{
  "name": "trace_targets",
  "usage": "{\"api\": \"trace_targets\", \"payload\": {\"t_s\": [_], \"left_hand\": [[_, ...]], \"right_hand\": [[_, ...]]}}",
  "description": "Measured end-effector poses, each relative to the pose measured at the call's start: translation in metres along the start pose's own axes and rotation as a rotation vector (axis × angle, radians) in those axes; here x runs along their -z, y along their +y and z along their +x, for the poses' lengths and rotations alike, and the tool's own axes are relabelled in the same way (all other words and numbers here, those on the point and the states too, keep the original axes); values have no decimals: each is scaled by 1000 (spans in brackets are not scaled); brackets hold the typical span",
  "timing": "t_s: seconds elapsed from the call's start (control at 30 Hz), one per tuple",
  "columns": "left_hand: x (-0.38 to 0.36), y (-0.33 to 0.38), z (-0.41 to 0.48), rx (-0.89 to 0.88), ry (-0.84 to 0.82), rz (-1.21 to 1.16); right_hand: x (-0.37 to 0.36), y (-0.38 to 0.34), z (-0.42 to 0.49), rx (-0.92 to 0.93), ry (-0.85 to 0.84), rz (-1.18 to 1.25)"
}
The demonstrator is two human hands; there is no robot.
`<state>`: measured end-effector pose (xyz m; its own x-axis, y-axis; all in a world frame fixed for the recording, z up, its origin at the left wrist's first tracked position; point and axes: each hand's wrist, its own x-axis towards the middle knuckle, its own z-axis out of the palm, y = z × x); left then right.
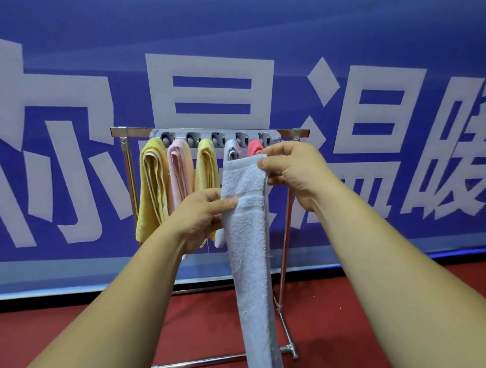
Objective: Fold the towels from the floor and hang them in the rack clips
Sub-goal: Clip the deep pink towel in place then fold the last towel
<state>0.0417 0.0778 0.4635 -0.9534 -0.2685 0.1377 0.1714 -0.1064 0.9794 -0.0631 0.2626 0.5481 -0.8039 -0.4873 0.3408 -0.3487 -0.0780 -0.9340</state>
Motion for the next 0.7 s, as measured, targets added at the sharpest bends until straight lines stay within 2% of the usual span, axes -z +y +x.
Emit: {"api": "trace_targets", "payload": {"t_s": [0.17, 0.3, 0.47, 0.7], "left_hand": [[3, -11, 5, 24, -47, -60], [3, -35, 1, 119, -71, 43], [3, -66, -5, 153, -50, 9], [-6, -96, -14, 193, 66, -124]], "right_hand": [[4, 6, 0, -21, 14, 68], [8, 11, -1, -22, 43, 77], [15, 17, -1, -57, 111, 98], [14, 47, 12, -155, 166, 146]]}}
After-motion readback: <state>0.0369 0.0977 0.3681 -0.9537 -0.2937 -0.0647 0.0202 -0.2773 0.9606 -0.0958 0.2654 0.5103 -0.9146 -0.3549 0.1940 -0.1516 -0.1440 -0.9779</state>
